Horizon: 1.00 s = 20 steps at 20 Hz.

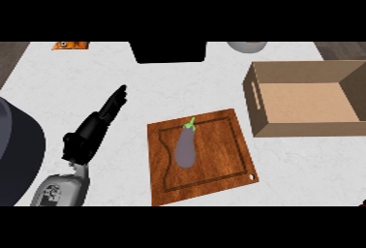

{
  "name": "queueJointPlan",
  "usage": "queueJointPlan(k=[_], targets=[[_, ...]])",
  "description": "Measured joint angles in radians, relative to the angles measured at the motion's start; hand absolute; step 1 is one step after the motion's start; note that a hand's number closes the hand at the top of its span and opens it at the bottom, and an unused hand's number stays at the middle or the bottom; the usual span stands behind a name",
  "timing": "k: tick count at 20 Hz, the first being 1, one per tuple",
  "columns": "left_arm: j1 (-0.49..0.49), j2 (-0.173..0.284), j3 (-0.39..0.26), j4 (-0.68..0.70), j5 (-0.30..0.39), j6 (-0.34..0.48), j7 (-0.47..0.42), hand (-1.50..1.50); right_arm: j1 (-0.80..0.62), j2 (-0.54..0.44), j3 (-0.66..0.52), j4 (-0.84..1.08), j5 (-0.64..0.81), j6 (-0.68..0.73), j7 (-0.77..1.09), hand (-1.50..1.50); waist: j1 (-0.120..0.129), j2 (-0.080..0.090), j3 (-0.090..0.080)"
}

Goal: Pick the tomato from the cutting board and place it in the cardboard box

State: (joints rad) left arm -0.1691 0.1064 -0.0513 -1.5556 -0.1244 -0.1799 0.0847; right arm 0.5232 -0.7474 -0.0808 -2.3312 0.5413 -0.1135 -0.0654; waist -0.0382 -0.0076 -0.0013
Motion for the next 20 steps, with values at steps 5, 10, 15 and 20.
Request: queueJointPlan(k=[5,10,15,20], targets=[[-0.01,-0.018,-0.017,-0.002,-0.014,0.01,0.013,0.0,-0.025,0.013,-0.152,-0.012,-0.114,0.071,0.056,1.5,0.013,0.003,0.0],[-0.004,-0.015,-0.02,0.0,-0.016,-0.004,-0.002,0.0,-0.127,0.021,-0.271,-0.01,-0.224,0.159,0.153,1.5,0.028,0.005,0.0],[-0.029,-0.027,-0.026,0.013,-0.027,-0.003,0.001,0.0,-0.316,-0.013,-0.311,0.089,-0.293,0.236,0.246,1.5,0.039,0.008,0.001],[-0.024,-0.019,-0.011,0.029,-0.019,-0.02,-0.02,0.0,-0.482,-0.019,-0.279,0.189,-0.299,0.285,0.306,1.5,0.045,0.009,0.001]])
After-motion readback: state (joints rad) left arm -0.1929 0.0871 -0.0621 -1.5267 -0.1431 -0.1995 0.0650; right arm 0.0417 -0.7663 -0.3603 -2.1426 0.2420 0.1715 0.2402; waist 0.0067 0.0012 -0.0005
